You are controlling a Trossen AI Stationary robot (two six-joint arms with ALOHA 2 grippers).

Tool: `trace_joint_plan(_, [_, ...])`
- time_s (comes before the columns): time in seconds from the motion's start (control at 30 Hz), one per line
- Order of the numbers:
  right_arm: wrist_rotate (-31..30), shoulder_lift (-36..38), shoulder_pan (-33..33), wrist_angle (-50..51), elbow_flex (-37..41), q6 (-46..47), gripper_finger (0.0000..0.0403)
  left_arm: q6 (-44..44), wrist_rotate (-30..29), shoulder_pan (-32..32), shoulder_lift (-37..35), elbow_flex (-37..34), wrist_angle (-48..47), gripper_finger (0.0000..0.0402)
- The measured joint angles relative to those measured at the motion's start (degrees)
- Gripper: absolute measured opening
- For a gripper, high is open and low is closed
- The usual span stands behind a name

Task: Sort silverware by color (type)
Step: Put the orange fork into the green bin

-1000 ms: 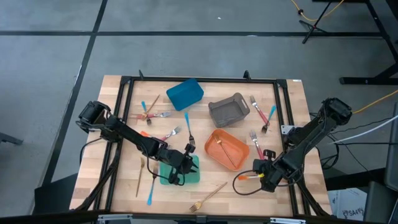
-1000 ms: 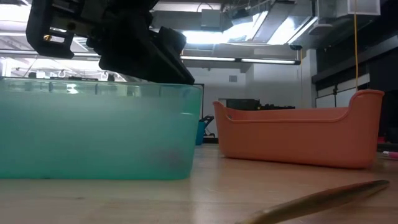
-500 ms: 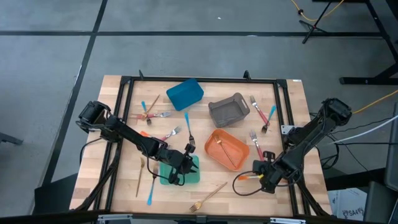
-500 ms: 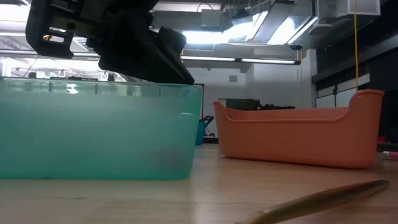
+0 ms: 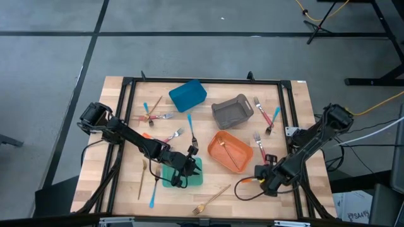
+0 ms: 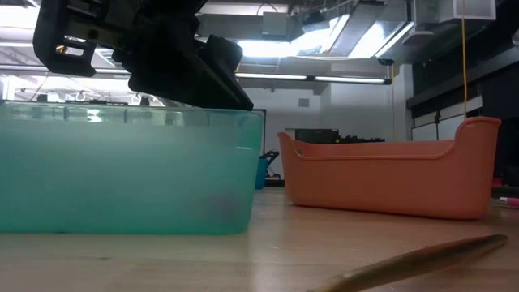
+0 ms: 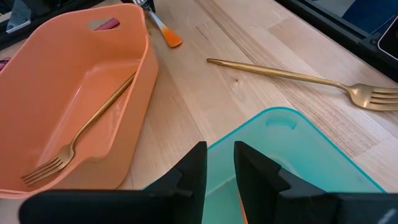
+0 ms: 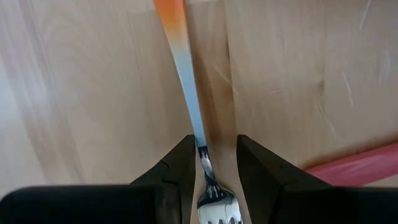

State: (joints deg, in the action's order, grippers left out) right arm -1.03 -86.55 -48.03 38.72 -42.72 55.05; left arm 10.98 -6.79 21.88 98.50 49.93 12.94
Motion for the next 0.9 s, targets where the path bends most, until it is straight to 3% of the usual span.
trace_joint_plan(0.3, [1.5, -1.67, 0.02, 0.04, -0.13, -0.07, 0.0102, 0.0, 0.0, 0.0, 0.0, 0.0, -0.01, 0.0074])
trace_joint_plan(0.67, [1.74, -1.72, 0.04, -0.04, -0.13, -0.03, 0.0008, 0.08, -0.11, 0.0, 0.0, 0.0, 0.31, 0.0074])
trace_joint_plan(0.9, [1.92, -1.82, 0.04, 0.78, -1.19, -0.07, 0.0004, 0.13, -1.27, -0.01, 0.02, 0.0, 0.56, 0.0074])
